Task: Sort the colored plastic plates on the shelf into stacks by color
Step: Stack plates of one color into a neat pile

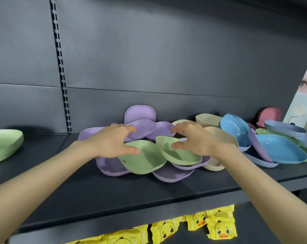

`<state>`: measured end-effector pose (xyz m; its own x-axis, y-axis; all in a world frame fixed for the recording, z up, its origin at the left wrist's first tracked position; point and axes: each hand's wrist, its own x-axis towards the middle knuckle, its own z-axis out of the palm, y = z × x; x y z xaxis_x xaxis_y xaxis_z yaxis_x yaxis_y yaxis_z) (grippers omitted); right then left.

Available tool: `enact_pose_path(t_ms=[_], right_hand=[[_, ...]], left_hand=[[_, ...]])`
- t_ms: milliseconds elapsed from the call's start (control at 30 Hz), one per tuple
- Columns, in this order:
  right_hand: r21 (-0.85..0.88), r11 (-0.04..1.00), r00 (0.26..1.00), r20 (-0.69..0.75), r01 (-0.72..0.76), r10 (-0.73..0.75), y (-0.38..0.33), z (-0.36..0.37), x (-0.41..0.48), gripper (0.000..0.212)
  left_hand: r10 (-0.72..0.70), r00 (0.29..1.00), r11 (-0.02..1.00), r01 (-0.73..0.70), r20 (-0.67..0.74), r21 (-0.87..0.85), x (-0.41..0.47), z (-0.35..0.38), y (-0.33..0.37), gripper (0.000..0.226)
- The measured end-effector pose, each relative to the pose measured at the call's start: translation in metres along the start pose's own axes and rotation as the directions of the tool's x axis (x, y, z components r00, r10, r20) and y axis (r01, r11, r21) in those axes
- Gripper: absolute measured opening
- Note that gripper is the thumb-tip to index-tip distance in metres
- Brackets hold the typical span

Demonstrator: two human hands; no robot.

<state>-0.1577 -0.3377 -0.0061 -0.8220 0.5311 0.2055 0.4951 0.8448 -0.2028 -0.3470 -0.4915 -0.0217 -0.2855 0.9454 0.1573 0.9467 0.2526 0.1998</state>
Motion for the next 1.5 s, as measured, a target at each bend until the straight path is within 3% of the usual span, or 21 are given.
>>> enact_pose_path(t_ms=[167, 333, 433, 633, 800, 933, 1067, 1133, 1233, 1500], right_hand=[[0.074, 0.997, 0.994, 0.108, 0.01, -0.018, 0.027, 0.019, 0.033, 0.058], [0.155, 0.986, 0.983, 0.166, 0.056, -0.082, 0.047, 0.026, 0.055, 0.056], [0.181, 0.978, 0.975, 0.172, 0.107, -0.139, 0.056, 0.027, 0.062, 0.053], [0.257, 0.945, 0.949, 0.185, 0.202, -0.254, 0.065, 0.029, 0.071, 0.046], [0.332, 0.916, 0.94, 0.174, 0.225, -0.294, 0.07, 0.034, 0.079, 0.037], [0.403, 0.879, 0.939, 0.115, 0.254, -0.323, 0.074, 0.029, 0.083, 0.02], [0.439, 0.854, 0.944, 0.04, 0.278, -0.328, 0.069, 0.016, 0.084, 0.033], [0.482, 0.831, 0.944, 0.026, 0.277, -0.329, 0.065, 0.011, 0.085, 0.028], [0.545, 0.791, 0.944, -0.004, 0.279, -0.33, 0.053, 0.004, 0.084, 0.012], [0.658, 0.696, 0.953, -0.123, 0.286, -0.276, -0.035, 0.013, 0.07, 0.021]], left_hand=[[-0.081, 0.993, 0.994, 0.074, 0.086, 0.077, 0.02, 0.018, -0.015, 0.055], [-0.097, 0.985, 0.995, 0.094, 0.145, 0.032, 0.028, 0.029, -0.02, 0.07], [-0.17, 0.972, 0.984, 0.177, 0.16, -0.031, 0.03, 0.032, -0.019, 0.073], [-0.345, 0.937, 0.917, 0.348, 0.051, -0.197, 0.027, 0.035, 0.002, 0.053], [-0.487, 0.873, 0.799, 0.431, -0.031, -0.42, 0.019, 0.029, 0.014, 0.047], [-0.534, 0.845, 0.722, 0.431, -0.04, -0.542, 0.01, 0.019, 0.023, 0.037], [-0.56, 0.826, 0.665, 0.399, -0.066, -0.632, -0.001, 0.006, 0.027, 0.022], [-0.566, 0.818, 0.65, 0.368, -0.1, -0.665, -0.006, -0.001, 0.027, 0.019], [-0.579, 0.798, 0.64, 0.318, -0.166, -0.699, -0.017, -0.009, 0.021, 0.019], [-0.635, 0.718, 0.551, 0.164, -0.284, -0.818, -0.08, -0.03, -0.021, 0.027]])
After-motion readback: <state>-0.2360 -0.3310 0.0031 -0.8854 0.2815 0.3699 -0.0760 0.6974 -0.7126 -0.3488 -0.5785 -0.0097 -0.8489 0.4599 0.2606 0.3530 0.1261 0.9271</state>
